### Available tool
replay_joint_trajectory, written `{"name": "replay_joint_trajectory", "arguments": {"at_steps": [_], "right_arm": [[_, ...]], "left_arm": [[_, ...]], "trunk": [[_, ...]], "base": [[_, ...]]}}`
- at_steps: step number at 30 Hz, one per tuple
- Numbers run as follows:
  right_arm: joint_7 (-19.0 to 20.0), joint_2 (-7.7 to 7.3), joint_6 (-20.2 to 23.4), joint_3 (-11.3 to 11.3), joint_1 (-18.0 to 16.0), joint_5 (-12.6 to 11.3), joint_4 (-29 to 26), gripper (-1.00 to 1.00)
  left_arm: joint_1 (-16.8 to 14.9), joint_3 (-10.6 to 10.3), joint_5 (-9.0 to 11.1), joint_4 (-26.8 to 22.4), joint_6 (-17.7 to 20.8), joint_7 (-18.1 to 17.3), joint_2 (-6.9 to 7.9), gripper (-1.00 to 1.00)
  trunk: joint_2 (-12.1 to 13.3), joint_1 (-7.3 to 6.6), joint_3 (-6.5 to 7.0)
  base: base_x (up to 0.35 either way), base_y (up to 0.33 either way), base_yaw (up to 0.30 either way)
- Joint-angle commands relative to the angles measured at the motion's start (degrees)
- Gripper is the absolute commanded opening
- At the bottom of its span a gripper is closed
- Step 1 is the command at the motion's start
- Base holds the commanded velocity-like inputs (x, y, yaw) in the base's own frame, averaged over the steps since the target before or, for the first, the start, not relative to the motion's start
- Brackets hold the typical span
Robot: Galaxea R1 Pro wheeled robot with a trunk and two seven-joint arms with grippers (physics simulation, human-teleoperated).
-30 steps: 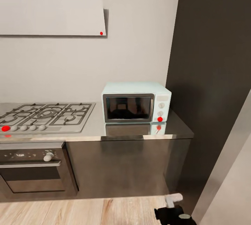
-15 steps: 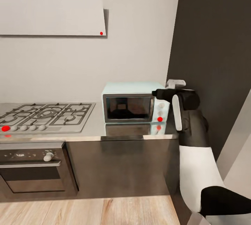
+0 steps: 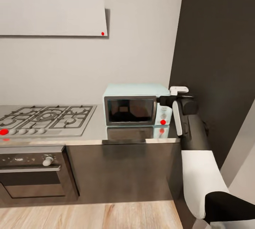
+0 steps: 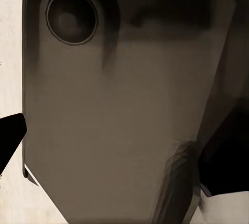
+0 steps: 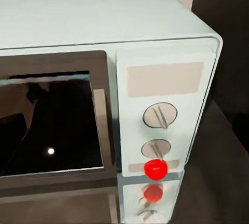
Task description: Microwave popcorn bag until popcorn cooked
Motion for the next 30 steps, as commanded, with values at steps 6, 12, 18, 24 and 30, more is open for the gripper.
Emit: {"name": "replay_joint_trajectory", "arguments": {"at_steps": [6, 12, 18, 24, 30], "right_arm": [[0.7, -0.08, -2.1, -0.1, 3.6, 0.4, 0.1, 1.00], [0.9, -0.17, -8.0, -0.1, 9.4, 0.2, 0.2, 1.00], [1.1, -0.33, -13.2, 0.7, 11.3, 0.8, 5.5, 1.00], [0.2, -0.19, -13.6, 8.6, 11.3, 4.6, 5.8, 1.00], [0.1, -0.23, -13.6, 5.7, 11.3, 4.7, 5.8, 1.00]], "left_arm": [[0.0, 0.2, 0.5, -0.1, -0.1, 0.0, 0.02, 1.00], [0.0, 0.2, 0.5, -0.1, -0.1, 0.0, 0.02, 1.00], [0.0, 0.2, 0.5, -0.1, -0.1, 0.0, 0.02, 1.00], [0.1, 0.2, 0.5, -0.1, -0.1, 0.0, 0.02, 1.00], [0.1, 0.2, 0.5, -0.1, -0.1, 0.0, -0.01, 1.00]], "trunk": [[0.0, 0.02, -0.05], [0.0, 0.02, -0.05], [0.0, 0.02, -0.05], [0.0, 0.02, -0.05], [0.0, 0.02, -0.05]], "base": [[0.078, 0.000, 0.000], [0.003, 0.000, 0.000], [0.000, 0.000, 0.000], [0.000, 0.000, 0.000], [0.000, 0.000, 0.000]]}}
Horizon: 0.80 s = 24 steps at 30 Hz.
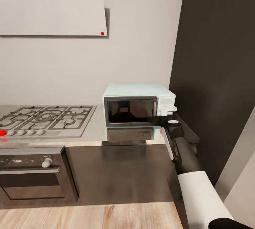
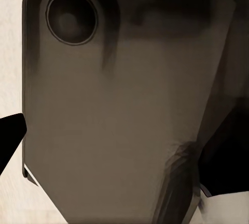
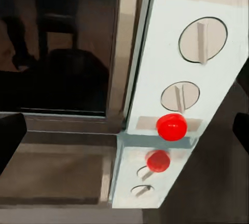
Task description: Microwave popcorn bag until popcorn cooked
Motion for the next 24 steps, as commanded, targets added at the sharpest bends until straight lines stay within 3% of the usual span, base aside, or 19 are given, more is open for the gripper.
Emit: {"name": "replay_joint_trajectory", "arguments": {"at_steps": [1, 6, 15, 24], "right_arm": [[-0.2, 0.14, -0.2, -2.1, 0.0, 0.1, 0.0, 1.00], [-0.2, 0.54, -2.3, -3.3, 0.0, 0.2, 0.0, 1.00], [-0.3, 0.58, -2.5, -3.3, 0.0, 0.3, 0.0, 1.00], [-0.3, 0.62, -2.5, -3.4, 0.0, -0.1, 0.0, 1.00]], "left_arm": [[0.0, 0.2, 0.4, -0.1, -0.1, 0.0, -0.05, 1.00], [0.0, 0.2, 0.4, -0.1, -0.1, 0.0, -0.04, 1.00], [0.0, 0.2, 0.4, 0.0, -0.1, 0.0, -0.04, 1.00], [0.0, 0.2, 0.4, 0.0, -0.1, 0.0, -0.05, 1.00]], "trunk": [[0.0, 0.00, -0.05], [0.0, 0.00, -0.05], [0.0, 0.00, -0.05], [0.0, 0.00, -0.05]], "base": [[0.000, 0.000, 0.000], [0.018, 0.000, 0.000], [0.237, 0.059, 0.000], [0.026, 0.013, 0.000]]}}
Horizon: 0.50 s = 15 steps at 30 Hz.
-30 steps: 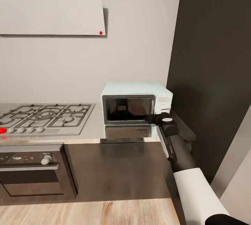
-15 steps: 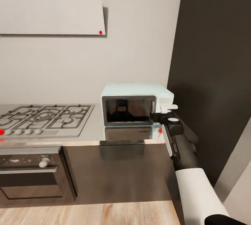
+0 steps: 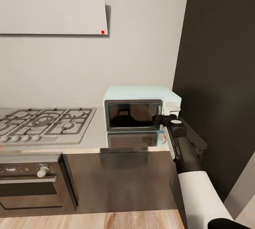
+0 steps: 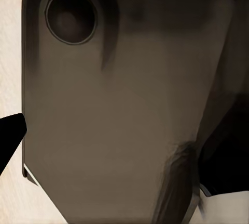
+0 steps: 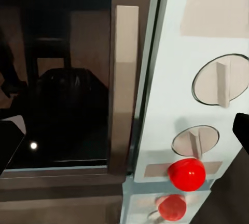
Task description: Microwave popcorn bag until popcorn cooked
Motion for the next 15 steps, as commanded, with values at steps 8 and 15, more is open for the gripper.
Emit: {"name": "replay_joint_trajectory", "arguments": {"at_steps": [8, 15], "right_arm": [[0.0, 0.08, -0.9, -0.1, 0.0, 0.2, 1.1, 1.00], [0.1, -0.16, -2.1, -0.1, 0.0, 0.3, 2.5, 1.00]], "left_arm": [[0.0, 0.1, 0.4, 0.0, -0.1, 0.0, 0.04, 1.00], [0.0, 0.2, 0.4, 0.0, -0.1, 0.0, 0.05, 1.00]], "trunk": [[0.0, 0.00, -0.05], [0.0, 0.00, -0.05]], "base": [[0.122, 0.000, 0.000], [0.136, 0.000, 0.000]]}}
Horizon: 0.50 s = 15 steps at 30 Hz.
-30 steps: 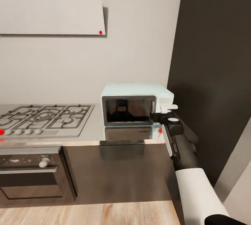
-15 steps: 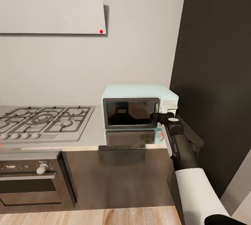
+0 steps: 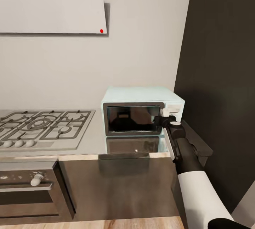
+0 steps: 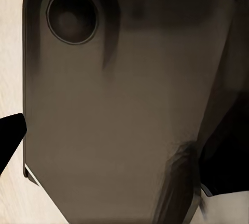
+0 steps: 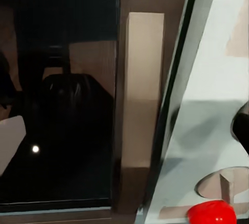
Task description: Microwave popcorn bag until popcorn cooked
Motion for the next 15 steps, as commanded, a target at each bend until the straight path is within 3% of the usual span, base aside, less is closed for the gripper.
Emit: {"name": "replay_joint_trajectory", "arguments": {"at_steps": [1, 6, 7, 15], "right_arm": [[0.4, -0.07, 0.2, -0.1, -0.1, 1.6, 0.1, 1.00], [0.5, -0.37, 0.3, -0.1, -0.1, 1.7, 0.1, 1.00], [0.5, -0.37, 0.3, -0.1, -0.1, 1.7, 0.1, -1.00], [0.4, -0.29, 0.4, -0.1, -0.1, 1.6, 0.2, -1.00]], "left_arm": [[0.0, 0.2, 0.4, 0.0, -0.1, 0.0, -0.01, 1.00], [0.0, 0.2, 0.4, 0.0, -0.1, 0.0, -0.07, 1.00], [0.0, 0.2, 0.4, 0.0, -0.1, 0.0, -0.06, 1.00], [0.0, 0.2, 0.4, 0.0, -0.1, 0.0, -0.04, 1.00]], "trunk": [[0.0, 0.02, -0.04], [0.0, 0.02, -0.04], [0.0, 0.02, -0.04], [0.0, 0.02, -0.04]], "base": [[0.017, 0.000, 0.000], [0.003, 0.000, 0.000], [0.000, 0.000, 0.000], [0.000, 0.000, 0.000]]}}
